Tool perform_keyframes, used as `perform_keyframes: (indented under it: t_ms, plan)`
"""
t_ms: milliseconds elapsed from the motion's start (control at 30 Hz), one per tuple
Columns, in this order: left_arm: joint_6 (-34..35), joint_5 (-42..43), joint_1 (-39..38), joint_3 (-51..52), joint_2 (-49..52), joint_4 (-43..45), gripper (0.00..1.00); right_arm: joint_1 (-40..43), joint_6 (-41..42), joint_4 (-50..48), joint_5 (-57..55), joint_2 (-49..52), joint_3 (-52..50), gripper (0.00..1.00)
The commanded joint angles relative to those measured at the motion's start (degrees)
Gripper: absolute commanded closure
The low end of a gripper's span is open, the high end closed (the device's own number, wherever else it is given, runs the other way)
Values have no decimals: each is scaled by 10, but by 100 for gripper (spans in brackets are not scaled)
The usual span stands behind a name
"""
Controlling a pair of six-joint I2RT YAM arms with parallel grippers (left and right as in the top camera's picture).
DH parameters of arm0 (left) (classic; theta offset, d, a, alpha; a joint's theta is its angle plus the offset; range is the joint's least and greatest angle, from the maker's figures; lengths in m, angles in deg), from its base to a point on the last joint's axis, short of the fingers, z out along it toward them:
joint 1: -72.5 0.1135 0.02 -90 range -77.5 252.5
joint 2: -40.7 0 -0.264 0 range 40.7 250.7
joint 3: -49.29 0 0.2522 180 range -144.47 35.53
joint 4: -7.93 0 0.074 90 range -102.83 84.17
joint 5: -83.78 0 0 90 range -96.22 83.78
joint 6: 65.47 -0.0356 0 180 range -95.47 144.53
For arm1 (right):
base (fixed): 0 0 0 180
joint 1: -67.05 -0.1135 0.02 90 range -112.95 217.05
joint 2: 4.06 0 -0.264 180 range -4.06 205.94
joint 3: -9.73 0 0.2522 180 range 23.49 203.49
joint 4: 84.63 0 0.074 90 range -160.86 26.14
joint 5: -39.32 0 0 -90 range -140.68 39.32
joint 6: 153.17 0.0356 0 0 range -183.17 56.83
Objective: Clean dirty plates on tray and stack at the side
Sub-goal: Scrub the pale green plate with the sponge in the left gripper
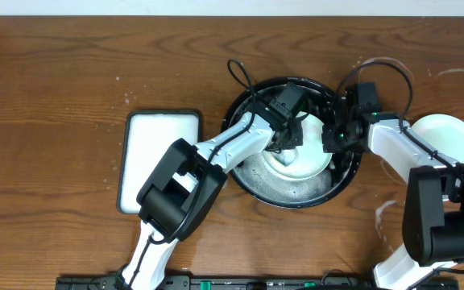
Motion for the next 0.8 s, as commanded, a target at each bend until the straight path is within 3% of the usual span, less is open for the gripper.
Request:
perform_keyframes:
  t_ms: [0,233,333,467,767]
  plan:
    - [7,17,2,22,39,-60,93,-6,-5,3,-1,10,-4,99]
    - [-64,-127,63,21,39,-98,92,-6,-5,2,-2,10,-4,99]
    - [-69,-144,75,21,39,-90,93,-6,-5,2,-1,10,-4,99]
    - [-59,-99,67,22,39,-47,93,-6,-5,2,-2,10,-4,99]
    - [47,47,-3,22,39,57,93,-6,-5,2,-2,10,-4,99]
